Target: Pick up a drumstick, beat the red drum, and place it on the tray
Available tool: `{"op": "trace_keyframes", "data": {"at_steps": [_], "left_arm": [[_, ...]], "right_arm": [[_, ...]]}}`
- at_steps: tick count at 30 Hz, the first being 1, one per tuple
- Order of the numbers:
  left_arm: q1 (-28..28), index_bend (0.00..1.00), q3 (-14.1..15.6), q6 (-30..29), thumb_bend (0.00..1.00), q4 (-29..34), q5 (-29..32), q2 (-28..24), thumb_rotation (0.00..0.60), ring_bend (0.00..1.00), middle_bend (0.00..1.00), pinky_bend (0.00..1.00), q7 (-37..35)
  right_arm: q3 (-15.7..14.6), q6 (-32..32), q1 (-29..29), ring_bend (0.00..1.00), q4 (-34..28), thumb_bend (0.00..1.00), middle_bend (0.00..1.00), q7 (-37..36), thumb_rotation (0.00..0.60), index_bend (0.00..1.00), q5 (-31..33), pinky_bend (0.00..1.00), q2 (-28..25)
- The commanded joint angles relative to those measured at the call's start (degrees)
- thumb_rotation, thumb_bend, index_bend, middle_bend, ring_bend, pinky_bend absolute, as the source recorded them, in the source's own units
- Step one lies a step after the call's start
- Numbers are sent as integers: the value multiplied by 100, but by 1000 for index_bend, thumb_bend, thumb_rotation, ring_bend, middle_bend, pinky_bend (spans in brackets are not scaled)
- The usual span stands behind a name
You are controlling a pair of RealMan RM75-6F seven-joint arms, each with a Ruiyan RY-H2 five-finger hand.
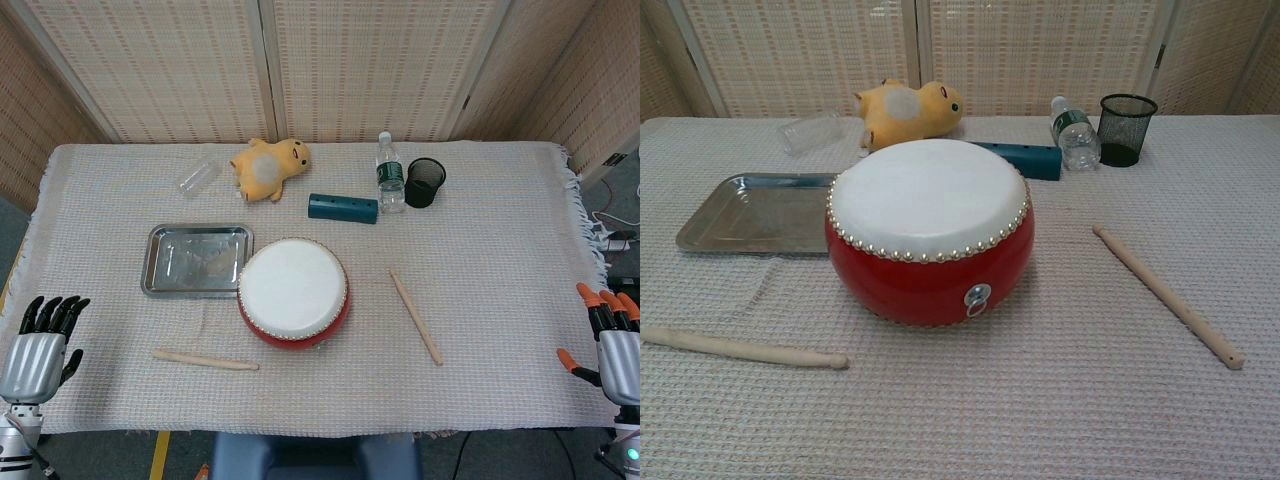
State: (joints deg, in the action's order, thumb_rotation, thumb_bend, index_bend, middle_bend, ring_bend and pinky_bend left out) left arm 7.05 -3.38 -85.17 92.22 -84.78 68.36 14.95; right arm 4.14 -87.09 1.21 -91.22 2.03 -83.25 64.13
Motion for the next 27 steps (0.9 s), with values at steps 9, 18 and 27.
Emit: {"op": "trace_keyframes", "data": {"at_steps": [9, 18, 27], "left_arm": [[33, 207, 55, 51, 272, 10, -89, 9, 600, 122, 157, 80, -187], [228, 332, 155, 261, 342, 123, -435, 7, 600, 141, 189, 89, -400], [769, 439, 288, 1311, 385, 267, -404, 341, 600, 166, 279, 92, -266]], "right_arm": [[7, -80, -31, 19, 47, 197, 151, -61, 600, 0, -68, 88, 10], [34, -94, -12, 19, 57, 197, 151, -111, 600, 0, -129, 88, -60], [32, -60, 15, 19, 102, 197, 143, -209, 600, 0, -173, 88, -71]]}}
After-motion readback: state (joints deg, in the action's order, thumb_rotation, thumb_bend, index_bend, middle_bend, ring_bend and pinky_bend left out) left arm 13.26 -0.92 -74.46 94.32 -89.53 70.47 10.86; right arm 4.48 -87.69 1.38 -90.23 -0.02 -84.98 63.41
